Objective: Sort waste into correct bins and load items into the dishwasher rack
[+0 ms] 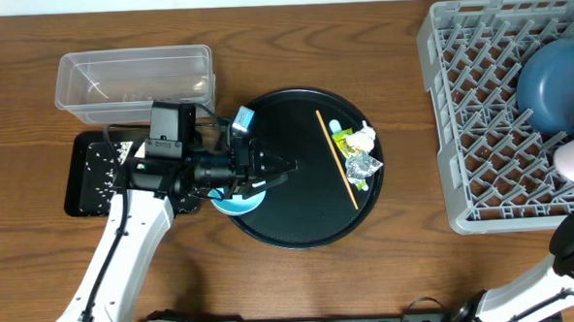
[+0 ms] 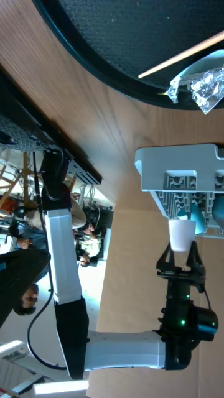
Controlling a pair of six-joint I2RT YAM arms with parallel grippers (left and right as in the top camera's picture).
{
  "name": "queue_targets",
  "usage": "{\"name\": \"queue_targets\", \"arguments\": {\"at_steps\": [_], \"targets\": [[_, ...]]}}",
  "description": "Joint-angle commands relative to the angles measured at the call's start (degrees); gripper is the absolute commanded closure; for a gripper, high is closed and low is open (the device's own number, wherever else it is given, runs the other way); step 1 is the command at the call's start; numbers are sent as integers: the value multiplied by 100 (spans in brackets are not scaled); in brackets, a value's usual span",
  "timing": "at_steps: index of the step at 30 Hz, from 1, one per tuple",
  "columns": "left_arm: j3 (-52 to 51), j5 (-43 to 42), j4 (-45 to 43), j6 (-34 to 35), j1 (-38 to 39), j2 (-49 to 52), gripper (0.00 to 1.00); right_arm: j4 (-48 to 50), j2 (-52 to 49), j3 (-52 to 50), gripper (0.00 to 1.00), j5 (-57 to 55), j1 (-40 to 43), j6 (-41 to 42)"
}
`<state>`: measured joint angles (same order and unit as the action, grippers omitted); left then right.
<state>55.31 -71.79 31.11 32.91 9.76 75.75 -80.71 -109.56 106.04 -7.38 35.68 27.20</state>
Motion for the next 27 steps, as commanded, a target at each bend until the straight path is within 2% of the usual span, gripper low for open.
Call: {"name": "queue_targets", "arguments": {"at_steps": [1, 3, 12, 18, 19, 21, 23, 27], "targets": [[17, 4, 17, -118, -4, 24, 48, 39, -26, -74, 13, -20, 26, 42], [17, 4, 15, -118, -4, 24, 48, 59, -24, -72, 1, 11, 26, 39], [17, 9, 15, -120, -4, 24, 48, 13, 83, 15, 1, 461, 24, -79], [15, 35, 17, -120, -4, 24, 47, 13, 706, 48, 1, 1327, 24, -337], [15, 48, 17, -120, -4, 24, 33, 11, 850, 48, 1, 1506, 17, -415], [15, 50, 17, -120, -4, 24, 24, -81, 1276, 48, 1, 1908, -9, -551], [15, 120, 17, -125, -4, 24, 18, -208, 1757, 48, 1, 2363, -94, -822], [15, 562, 234, -125, -2, 24, 16, -533, 2636, 48, 1, 3060, -413, -1414]]}}
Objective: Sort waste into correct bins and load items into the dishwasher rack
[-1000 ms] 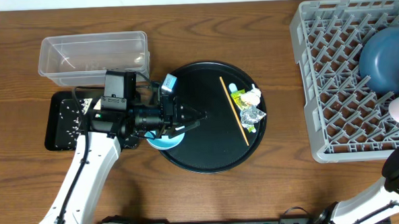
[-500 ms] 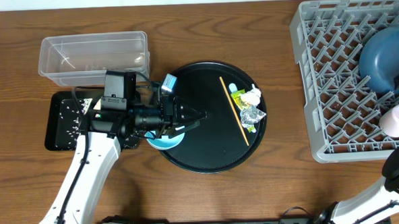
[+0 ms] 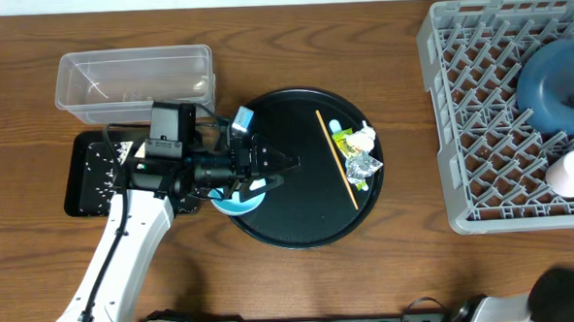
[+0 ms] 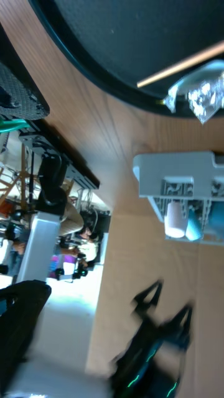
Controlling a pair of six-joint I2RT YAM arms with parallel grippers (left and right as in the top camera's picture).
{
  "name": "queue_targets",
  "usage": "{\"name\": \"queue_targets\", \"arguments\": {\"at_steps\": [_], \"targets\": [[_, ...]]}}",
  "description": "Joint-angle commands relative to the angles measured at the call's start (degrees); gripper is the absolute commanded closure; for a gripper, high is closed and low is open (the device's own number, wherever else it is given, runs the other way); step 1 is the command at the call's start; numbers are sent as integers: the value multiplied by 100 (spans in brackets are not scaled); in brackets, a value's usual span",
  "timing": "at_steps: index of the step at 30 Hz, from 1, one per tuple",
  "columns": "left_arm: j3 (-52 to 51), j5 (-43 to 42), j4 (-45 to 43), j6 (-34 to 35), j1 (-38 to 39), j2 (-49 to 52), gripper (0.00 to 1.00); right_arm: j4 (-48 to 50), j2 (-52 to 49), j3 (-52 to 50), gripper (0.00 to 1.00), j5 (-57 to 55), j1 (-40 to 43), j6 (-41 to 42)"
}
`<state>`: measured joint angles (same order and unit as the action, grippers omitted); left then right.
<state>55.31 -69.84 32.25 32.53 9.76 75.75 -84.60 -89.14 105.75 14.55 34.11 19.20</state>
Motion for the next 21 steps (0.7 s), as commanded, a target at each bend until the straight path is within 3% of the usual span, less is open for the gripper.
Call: {"name": "queue_targets", "arguments": {"at_steps": [1, 5, 10, 16, 21], "targets": [[15, 481, 219, -125, -2, 24, 15, -214, 776, 74, 1, 883, -350, -656], [15, 868, 752, -450, 136, 24, 15, -546, 1449, 72, 1, 767, -798, -750], [15, 2166, 1453, -444, 802, 9, 15, -1027, 1947, 17, 1, 496, -1145, -706], [15, 3773, 1572, 686, 1292, -378, 9, -1158, 2044, 13, 1, 365, -1163, -706], [28, 4505, 1751, 811, 1200, -922, 9, -1268, 2013, 13, 1, 365, -1163, -708]]}}
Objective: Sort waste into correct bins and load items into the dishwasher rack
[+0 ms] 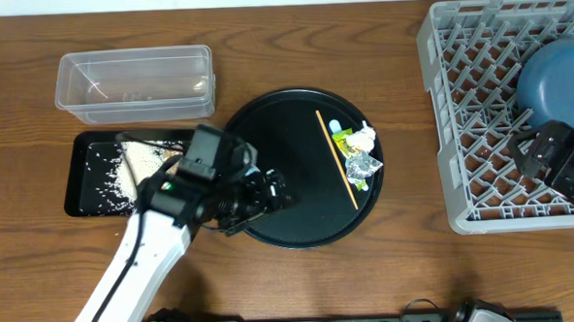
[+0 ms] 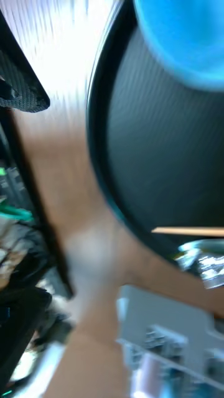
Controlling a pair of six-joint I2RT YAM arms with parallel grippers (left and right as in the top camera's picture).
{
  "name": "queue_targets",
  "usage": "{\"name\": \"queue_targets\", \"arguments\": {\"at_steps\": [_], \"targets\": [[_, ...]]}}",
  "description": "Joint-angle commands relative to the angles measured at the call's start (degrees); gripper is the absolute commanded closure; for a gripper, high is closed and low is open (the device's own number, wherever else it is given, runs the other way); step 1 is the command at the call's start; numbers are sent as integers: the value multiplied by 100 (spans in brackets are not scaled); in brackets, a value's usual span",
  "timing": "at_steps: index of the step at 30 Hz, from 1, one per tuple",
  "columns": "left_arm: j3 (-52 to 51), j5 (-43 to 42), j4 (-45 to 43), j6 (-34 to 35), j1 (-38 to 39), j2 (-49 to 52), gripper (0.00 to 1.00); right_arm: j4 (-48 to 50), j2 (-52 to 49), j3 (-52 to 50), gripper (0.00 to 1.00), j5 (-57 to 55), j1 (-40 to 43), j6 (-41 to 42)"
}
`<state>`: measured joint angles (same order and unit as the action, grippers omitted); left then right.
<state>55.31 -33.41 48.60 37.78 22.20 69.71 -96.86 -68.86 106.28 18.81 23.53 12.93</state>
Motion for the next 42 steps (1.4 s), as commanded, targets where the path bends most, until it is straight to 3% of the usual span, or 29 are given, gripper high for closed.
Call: {"name": "queue_targets", "arguments": {"at_steps": [1, 5, 9, 16, 34, 39, 42], "targets": [[46, 968, 212, 284, -42, -439, 9, -39, -13, -39, 1, -59, -105, -79], [170, 1543, 678, 284, -42, -940, 9, -39, -13, -39, 1, -61, -105, -81], [243, 2680, 1222, 625, -44, -1410, 9, -39, -13, -39, 1, -61, -105, -81], [232, 3626, 1578, 933, -44, -1276, 9, -39, -13, -39, 1, -61, -105, -81], [232, 3668, 745, 951, -205, 833, 9, -37, -15, -39, 1, -61, -105, -81], [232, 3641, 634, 1154, -203, 1099, 20, -37, -15, -39, 1, -61, -105, -81], [225, 3591, 634, 1257, -203, 1274, 20, -39, -24, -39, 1, -61, -105, -81]]}}
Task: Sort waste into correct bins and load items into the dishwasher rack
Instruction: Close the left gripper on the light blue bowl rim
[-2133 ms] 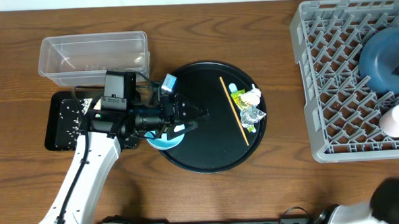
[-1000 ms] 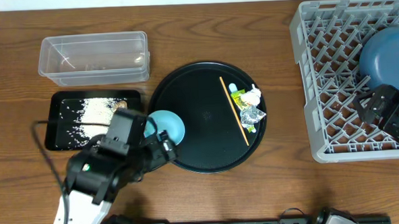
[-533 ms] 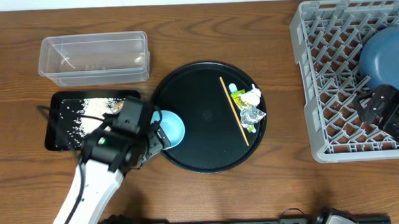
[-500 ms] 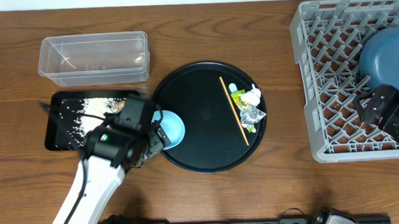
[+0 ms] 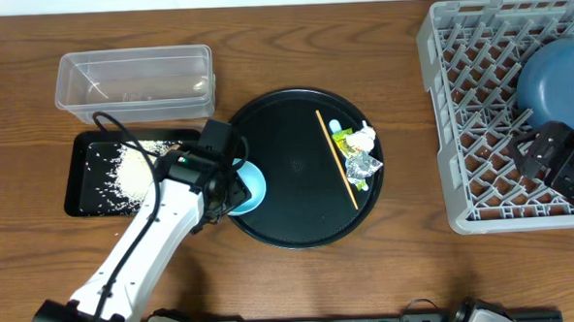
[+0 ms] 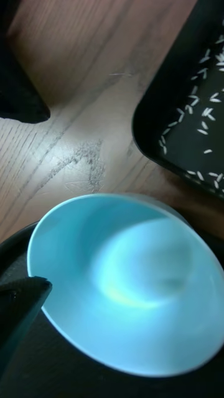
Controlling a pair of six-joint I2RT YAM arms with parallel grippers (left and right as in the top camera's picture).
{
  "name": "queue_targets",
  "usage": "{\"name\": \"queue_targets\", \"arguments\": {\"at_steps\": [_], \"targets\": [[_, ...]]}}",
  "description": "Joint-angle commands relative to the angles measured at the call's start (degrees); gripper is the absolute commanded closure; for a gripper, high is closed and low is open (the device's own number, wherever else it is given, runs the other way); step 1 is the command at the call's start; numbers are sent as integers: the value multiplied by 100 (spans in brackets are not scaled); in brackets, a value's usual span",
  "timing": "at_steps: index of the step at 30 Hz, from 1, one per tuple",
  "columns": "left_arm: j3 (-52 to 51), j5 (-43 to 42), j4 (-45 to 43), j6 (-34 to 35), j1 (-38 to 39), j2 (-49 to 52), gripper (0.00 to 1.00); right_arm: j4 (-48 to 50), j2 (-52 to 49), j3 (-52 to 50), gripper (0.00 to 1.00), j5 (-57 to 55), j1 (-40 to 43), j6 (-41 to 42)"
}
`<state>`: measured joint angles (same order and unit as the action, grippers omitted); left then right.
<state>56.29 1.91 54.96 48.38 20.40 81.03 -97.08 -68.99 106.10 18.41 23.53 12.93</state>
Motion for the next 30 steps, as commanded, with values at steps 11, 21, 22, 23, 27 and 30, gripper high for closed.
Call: {"name": "queue_targets", "arguments": {"at_steps": [11, 21, 22, 23, 27, 30], "targets": [[127, -168, -308, 444, -24, 750, 27, -15, -24, -22, 1, -22, -105, -81], [120, -166, -452, 444, -24, 772, 51, -11, -72, -22, 1, -22, -105, -81], [120, -166, -452, 446, -24, 772, 51, -11, -70, -22, 1, -22, -105, -81], [116, -166, -455, 446, -24, 772, 51, -11, -68, -22, 1, -22, -105, -81], [90, -164, -452, 444, -24, 772, 51, -11, -66, -22, 1, -22, -105, -81], [22, -164, -461, 446, -24, 772, 51, -9, -66, -22, 1, -22, -105, -81]]}}
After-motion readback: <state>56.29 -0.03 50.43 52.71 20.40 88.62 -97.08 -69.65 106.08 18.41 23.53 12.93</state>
